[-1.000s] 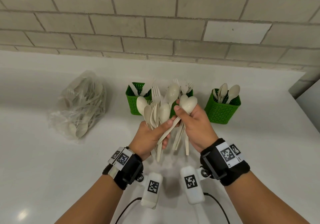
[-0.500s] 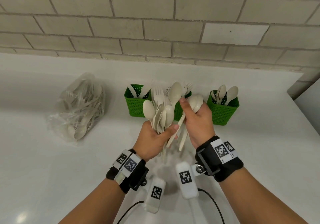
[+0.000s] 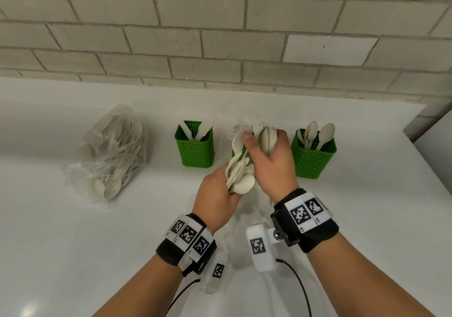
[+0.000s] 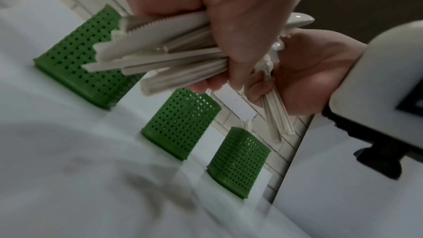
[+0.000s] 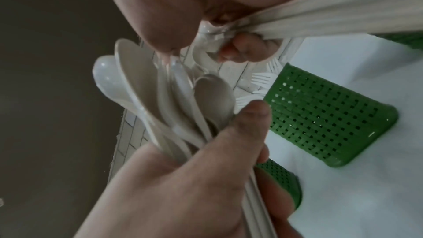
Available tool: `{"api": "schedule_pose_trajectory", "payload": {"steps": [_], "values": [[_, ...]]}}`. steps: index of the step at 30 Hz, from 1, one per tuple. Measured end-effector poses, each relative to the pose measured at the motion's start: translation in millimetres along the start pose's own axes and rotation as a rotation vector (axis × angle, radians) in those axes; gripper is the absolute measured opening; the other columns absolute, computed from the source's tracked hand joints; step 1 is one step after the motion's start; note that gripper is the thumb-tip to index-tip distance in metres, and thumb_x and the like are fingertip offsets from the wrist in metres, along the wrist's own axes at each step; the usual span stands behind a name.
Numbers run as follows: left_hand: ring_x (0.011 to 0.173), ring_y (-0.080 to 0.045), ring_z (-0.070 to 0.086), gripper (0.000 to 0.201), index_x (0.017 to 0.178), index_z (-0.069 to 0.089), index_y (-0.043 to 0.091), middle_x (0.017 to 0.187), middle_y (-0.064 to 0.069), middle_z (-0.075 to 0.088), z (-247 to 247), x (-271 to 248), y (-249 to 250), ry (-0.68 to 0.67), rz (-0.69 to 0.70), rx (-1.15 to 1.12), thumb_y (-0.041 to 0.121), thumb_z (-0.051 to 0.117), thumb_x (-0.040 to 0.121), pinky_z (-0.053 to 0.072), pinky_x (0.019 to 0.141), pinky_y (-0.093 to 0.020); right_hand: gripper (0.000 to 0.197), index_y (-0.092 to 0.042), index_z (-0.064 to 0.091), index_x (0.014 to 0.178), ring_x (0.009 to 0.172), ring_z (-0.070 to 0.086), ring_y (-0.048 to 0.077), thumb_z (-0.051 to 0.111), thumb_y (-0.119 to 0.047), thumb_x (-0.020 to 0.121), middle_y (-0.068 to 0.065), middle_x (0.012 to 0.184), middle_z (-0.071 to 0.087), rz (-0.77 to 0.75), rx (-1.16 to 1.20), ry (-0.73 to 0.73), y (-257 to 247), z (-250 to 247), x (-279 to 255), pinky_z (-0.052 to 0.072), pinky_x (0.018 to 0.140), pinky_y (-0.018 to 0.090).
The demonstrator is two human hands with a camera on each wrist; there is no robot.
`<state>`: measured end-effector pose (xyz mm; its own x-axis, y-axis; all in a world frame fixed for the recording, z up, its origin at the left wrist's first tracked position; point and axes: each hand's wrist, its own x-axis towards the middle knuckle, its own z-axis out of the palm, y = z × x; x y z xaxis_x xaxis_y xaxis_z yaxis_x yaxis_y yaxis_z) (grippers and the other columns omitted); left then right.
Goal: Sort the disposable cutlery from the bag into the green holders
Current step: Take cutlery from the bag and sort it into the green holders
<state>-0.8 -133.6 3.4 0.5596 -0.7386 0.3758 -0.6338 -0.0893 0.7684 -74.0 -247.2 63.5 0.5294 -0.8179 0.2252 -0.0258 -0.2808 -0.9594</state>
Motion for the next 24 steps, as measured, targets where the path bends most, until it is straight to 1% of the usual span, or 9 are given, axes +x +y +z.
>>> {"api": "schedule_pose_trajectory", "payload": {"steps": [3, 7, 10, 12, 14, 16, 19, 21, 24], "values": [[0.073, -0.008, 0.057, 0.026, 0.106, 0.062, 0.015, 0.087, 0.003, 0.067, -5, 3, -1, -0.018, 0.035, 0.075, 0.019, 0.074, 0.084, 0.041, 0.063, -0.010, 0.041, -0.011, 0.054, 0.102, 0.080, 0.065, 0.012, 0.062, -0.049, 0.088, -0.001, 0.087, 0.066, 0.095, -0.006, -0.057, 1, -1, 6, 0.052, 0.074, 0.030], [0.083, -0.008, 0.062, 0.032, 0.111, 0.060, 0.021, 0.094, 0.010, 0.067, -12, 4, -1, -0.098, 0.043, -0.031, 0.031, 0.075, 0.085, 0.050, 0.072, -0.024, 0.035, -0.010, 0.056, 0.105, 0.088, 0.065, 0.013, 0.053, -0.044, 0.095, 0.000, 0.092, 0.067, 0.106, 0.006, -0.175, -1, -1, 8, 0.050, 0.083, 0.032], [0.080, 0.004, 0.061, 0.022, 0.101, 0.056, 0.036, 0.086, 0.026, 0.065, -16, 2, 9, -0.143, -0.031, -0.178, 0.036, 0.072, 0.084, 0.044, 0.069, -0.011, 0.027, -0.011, 0.060, 0.105, 0.090, 0.067, 0.015, 0.050, -0.035, 0.099, 0.005, 0.094, 0.070, 0.181, 0.131, -0.174, 0, 1, 10, 0.051, 0.088, 0.036], [0.070, 0.008, 0.060, 0.013, 0.093, 0.058, 0.031, 0.075, 0.028, 0.066, -16, 1, 14, -0.168, -0.117, -0.300, 0.028, 0.069, 0.087, 0.042, 0.067, -0.009, 0.026, -0.013, 0.062, 0.097, 0.084, 0.068, 0.013, 0.046, -0.033, 0.101, 0.009, 0.090, 0.070, 0.221, 0.206, -0.142, 1, 2, 9, 0.053, 0.084, 0.033], [0.056, 0.002, 0.059, 0.013, 0.079, 0.060, 0.020, 0.060, 0.016, 0.065, -17, -1, 16, -0.171, -0.214, -0.433, 0.019, 0.065, 0.091, 0.045, 0.060, -0.015, 0.028, -0.014, 0.057, 0.086, 0.066, 0.063, 0.011, 0.043, -0.032, 0.102, 0.007, 0.071, 0.063, 0.227, 0.260, -0.096, 0, 1, 8, 0.053, 0.068, 0.030], [0.049, -0.012, 0.057, 0.021, 0.074, 0.062, 0.007, 0.060, 0.002, 0.064, -20, -1, 17, -0.166, -0.310, -0.579, 0.016, 0.064, 0.092, 0.049, 0.052, -0.027, 0.025, -0.014, 0.053, 0.084, 0.055, 0.059, 0.014, 0.045, -0.029, 0.102, 0.001, 0.063, 0.056, 0.208, 0.325, -0.039, -1, -3, 11, 0.052, 0.062, 0.035], [0.056, -0.020, 0.063, 0.009, 0.079, 0.067, 0.008, 0.080, -0.011, 0.072, -24, 1, 16, -0.146, -0.416, -0.833, 0.010, 0.064, 0.087, 0.054, 0.052, -0.031, 0.015, -0.012, 0.048, 0.087, 0.049, 0.059, 0.019, 0.058, -0.019, 0.097, -0.004, 0.060, 0.055, 0.084, 0.371, 0.051, 3, -14, 16, 0.053, 0.061, 0.045], [0.064, -0.022, 0.068, 0.002, 0.086, 0.064, 0.005, 0.092, -0.017, 0.073, -25, 2, 15, -0.174, -0.501, -0.968, 0.006, 0.062, 0.086, 0.057, 0.056, -0.031, 0.019, -0.014, 0.046, 0.087, 0.049, 0.060, 0.019, 0.064, -0.012, 0.092, -0.005, 0.058, 0.058, -0.014, 0.340, 0.081, 7, -18, 15, 0.052, 0.057, 0.040], [0.078, -0.026, 0.073, 0.007, 0.094, 0.061, 0.003, 0.102, -0.019, 0.073, -22, -1, 7, -0.189, -0.595, -1.037, 0.002, 0.059, 0.088, 0.060, 0.064, -0.032, 0.021, -0.016, 0.047, 0.088, 0.051, 0.060, 0.023, 0.066, -0.007, 0.090, -0.002, 0.062, 0.060, -0.079, 0.336, 0.123, 8, -21, 12, 0.051, 0.056, 0.036]]}}
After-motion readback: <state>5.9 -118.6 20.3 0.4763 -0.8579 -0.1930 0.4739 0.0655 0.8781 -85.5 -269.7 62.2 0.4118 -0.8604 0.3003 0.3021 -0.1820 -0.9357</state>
